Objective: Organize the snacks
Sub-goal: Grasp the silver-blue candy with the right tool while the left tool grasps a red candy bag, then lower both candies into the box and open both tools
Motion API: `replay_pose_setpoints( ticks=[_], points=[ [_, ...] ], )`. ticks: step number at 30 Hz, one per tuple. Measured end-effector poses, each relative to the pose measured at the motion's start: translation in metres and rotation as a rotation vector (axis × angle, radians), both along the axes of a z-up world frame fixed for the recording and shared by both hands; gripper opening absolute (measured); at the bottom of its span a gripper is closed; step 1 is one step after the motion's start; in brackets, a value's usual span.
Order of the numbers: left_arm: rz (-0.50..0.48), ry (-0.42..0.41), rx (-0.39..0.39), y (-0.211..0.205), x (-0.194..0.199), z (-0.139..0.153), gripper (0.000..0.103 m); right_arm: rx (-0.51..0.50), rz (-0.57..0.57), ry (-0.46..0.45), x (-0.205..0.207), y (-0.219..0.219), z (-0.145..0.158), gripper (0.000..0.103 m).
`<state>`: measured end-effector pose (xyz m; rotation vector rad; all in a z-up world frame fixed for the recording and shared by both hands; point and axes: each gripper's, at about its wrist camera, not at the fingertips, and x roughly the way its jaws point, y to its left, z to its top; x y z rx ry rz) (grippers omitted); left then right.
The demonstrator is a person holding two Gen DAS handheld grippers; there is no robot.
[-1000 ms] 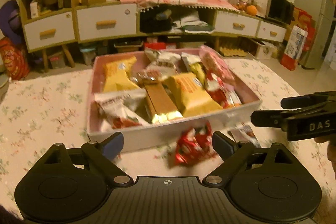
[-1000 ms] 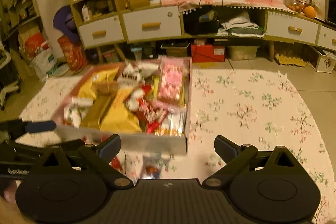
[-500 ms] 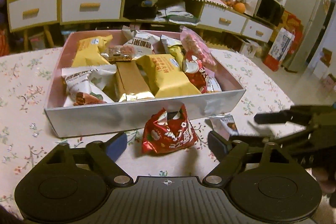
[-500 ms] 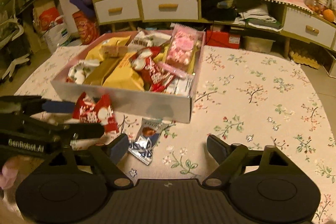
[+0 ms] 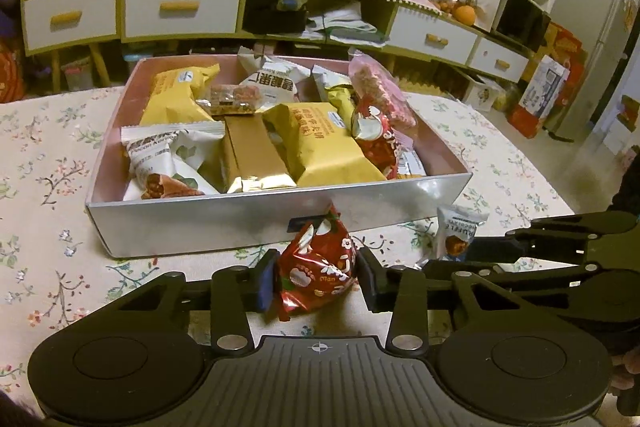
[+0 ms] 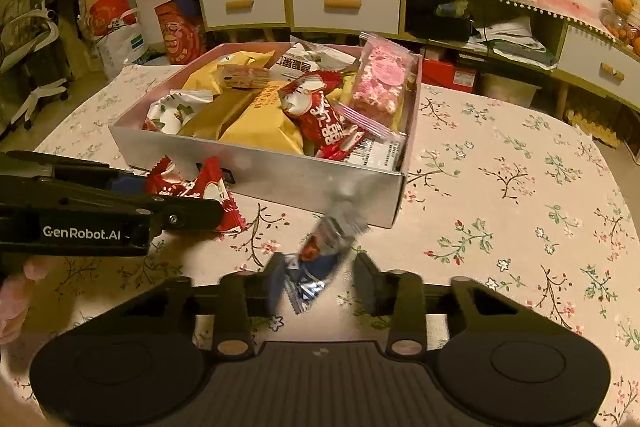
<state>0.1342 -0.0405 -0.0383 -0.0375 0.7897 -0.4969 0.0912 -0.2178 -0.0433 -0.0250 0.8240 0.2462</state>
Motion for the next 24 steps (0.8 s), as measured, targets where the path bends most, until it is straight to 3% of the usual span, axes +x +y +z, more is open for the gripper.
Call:
replay_pose_setpoints(
  ticks=[24],
  points=[
    [0.013, -0.026, -0.010, 0.024, -0.010, 0.022, 0.036, 0.063, 0.017, -0.015, -0.001, 0.002, 0.016, 0.000]
  ],
)
